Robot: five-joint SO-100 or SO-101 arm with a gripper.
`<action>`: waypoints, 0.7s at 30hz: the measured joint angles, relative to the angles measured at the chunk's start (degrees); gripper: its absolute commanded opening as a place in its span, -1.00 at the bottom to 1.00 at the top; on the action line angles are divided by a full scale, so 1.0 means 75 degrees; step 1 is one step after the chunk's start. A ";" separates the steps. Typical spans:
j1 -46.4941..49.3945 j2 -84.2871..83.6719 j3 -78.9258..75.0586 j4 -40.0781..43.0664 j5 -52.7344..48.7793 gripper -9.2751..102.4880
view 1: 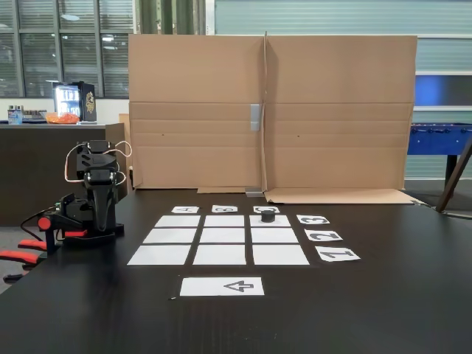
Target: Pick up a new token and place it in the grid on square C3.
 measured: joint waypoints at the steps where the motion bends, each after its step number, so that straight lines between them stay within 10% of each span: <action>1: 0.0059 0.0000 0.0059 -0.0164 0.0000 -0.85; 21: 0.0434 -0.0070 0.0516 -0.1770 0.0270 -0.84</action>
